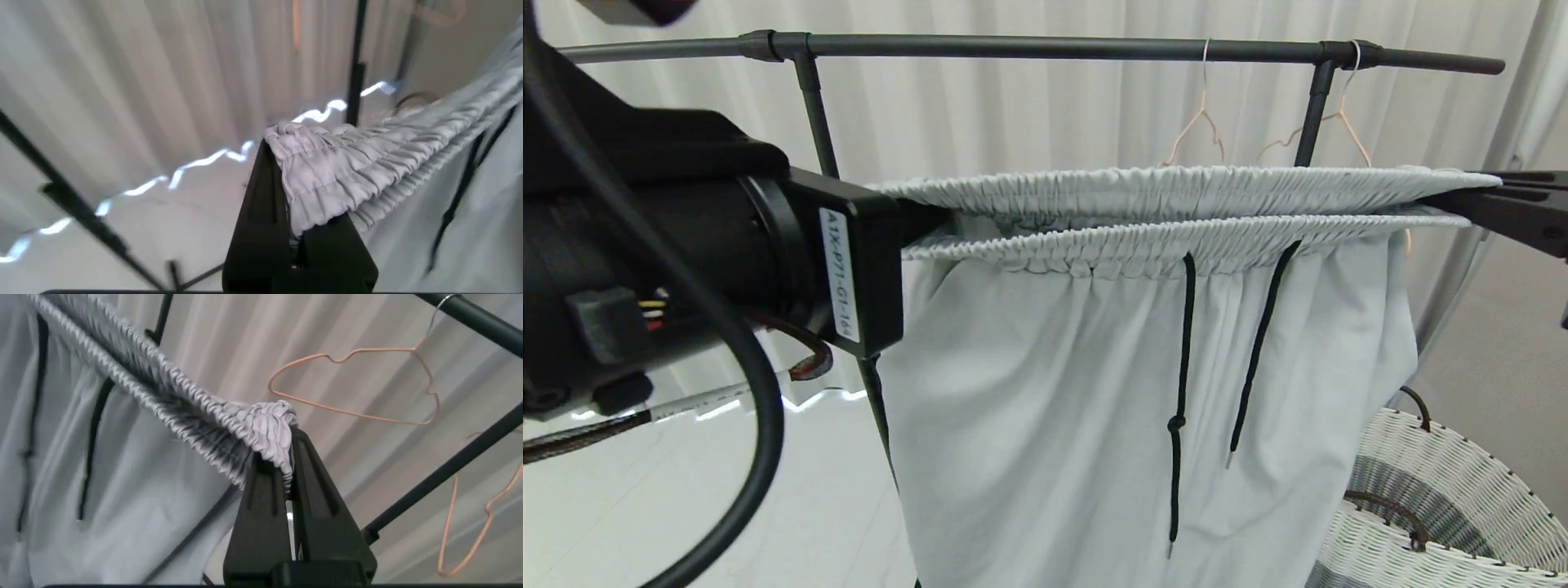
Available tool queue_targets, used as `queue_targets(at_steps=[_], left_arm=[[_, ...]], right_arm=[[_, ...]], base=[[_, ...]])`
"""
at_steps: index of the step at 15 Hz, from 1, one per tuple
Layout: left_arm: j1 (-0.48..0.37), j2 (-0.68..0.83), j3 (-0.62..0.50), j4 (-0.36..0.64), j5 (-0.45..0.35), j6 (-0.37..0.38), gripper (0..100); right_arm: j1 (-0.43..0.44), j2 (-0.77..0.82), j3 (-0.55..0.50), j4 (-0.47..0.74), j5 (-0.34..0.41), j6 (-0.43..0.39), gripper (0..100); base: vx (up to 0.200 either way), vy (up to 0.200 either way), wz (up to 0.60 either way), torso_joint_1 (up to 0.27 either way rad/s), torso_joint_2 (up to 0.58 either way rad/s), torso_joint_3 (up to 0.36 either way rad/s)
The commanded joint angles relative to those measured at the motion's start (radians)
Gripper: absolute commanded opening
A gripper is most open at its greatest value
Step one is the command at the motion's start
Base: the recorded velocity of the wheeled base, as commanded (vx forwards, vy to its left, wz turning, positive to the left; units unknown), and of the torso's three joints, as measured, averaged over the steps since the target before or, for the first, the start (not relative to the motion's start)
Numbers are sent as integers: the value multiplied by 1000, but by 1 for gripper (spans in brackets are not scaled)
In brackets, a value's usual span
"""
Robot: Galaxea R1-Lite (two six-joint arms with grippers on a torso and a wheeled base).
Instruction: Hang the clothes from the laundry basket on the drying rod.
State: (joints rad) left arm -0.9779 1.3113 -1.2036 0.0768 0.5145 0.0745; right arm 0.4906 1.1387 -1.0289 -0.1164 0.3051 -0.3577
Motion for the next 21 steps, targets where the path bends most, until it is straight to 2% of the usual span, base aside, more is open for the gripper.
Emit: queue_targets(at_steps=[1,5,6,8,10,11,12,13,16,17,19,20,21], left_arm=[[1,26,6,-2,4,15,0],[-1,62,-103,-11,6,15,0],[-2,79,-132,-11,6,22,0],[-4,102,-155,-14,4,50,0],[2,148,-209,-61,2,99,0],[16,186,-243,-89,2,102,0],[18,207,-264,-94,4,102,0],[16,233,-284,-94,2,102,0],[11,243,-278,-94,6,100,0],[11,238,-278,-94,6,97,0],[-1,212,-272,-74,10,79,0],[-5,195,-272,-31,12,27,0],[-13,163,-277,37,12,-44,0]], right_arm=[[0,-1,-26,0,-3,2,0],[-1,6,-69,41,-20,6,0],[-1,-24,-71,76,-46,8,0],[3,-71,-72,155,-41,8,0],[103,-148,-68,281,-27,8,0],[189,-180,-69,368,-31,8,0],[240,-195,-69,406,-31,8,0],[325,-195,-69,434,-40,6,0],[416,-178,-68,434,-133,3,0],[417,-180,-66,434,-147,3,0],[416,-177,-65,429,-242,5,0],[416,-162,-66,411,-314,9,0],[416,-143,-66,366,-353,11,0]], base=[[0,0,0,0,0,0],[0,0,0,0,0,0],[0,0,0,0,0,0],[0,0,0,0,0,0],[0,0,0,0,0,0],[0,0,0,0,0,0],[0,0,0,0,0,0],[0,0,0,0,0,0],[0,0,0,0,0,0],[0,0,0,0,0,0],[0,0,0,0,0,0],[0,0,0,0,0,0],[0,0,0,0,0,0]])
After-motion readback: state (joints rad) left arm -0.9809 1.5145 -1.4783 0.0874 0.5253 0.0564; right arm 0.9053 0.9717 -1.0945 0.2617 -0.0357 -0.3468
